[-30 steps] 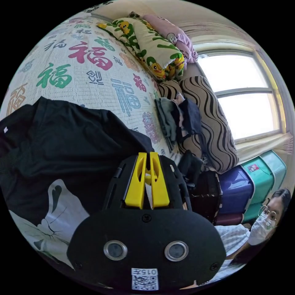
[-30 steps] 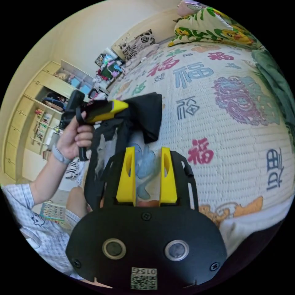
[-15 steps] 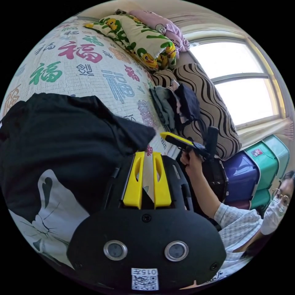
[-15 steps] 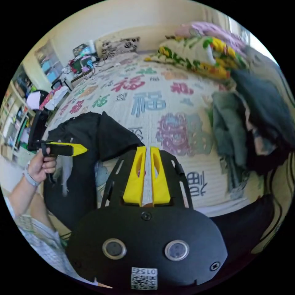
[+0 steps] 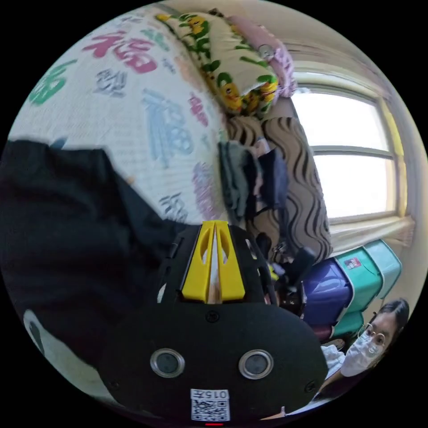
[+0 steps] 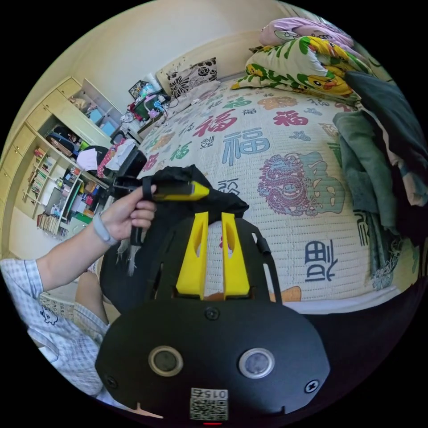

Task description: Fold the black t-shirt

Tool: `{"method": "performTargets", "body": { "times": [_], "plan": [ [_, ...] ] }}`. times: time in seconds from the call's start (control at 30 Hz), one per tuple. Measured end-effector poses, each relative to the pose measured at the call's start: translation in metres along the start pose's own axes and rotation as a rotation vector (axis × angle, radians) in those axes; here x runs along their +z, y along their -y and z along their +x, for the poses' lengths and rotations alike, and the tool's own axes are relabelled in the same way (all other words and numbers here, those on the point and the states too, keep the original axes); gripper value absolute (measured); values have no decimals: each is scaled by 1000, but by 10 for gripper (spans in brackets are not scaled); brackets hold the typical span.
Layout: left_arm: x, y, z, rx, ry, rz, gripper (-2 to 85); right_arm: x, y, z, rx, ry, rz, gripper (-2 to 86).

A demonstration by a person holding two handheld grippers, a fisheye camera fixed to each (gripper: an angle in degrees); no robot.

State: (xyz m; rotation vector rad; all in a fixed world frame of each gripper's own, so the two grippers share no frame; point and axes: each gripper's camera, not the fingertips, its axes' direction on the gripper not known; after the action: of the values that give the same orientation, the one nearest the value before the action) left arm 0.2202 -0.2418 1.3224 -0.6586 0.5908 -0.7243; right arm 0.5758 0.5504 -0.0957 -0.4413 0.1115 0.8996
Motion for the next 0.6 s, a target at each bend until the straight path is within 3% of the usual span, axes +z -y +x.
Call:
{"method": "performTargets", "body": {
  "times": [0.13, 0.33, 0.47, 0.6],
  "plan": [
    [12, 31, 29, 47, 80, -135, 18, -1, -8, 10, 12, 19, -7, 61],
    [-23, -51, 4, 58, 300, -232, 71, -3, -13, 14, -23, 17, -11, 64],
    [-36, -77, -53, -150, 216, -154, 79, 0, -16, 15, -21, 27, -16, 64],
    [-28, -80, -61, -191, 132, -99, 37, 3, -19, 16, -29, 27, -41, 64]
  ]
}}
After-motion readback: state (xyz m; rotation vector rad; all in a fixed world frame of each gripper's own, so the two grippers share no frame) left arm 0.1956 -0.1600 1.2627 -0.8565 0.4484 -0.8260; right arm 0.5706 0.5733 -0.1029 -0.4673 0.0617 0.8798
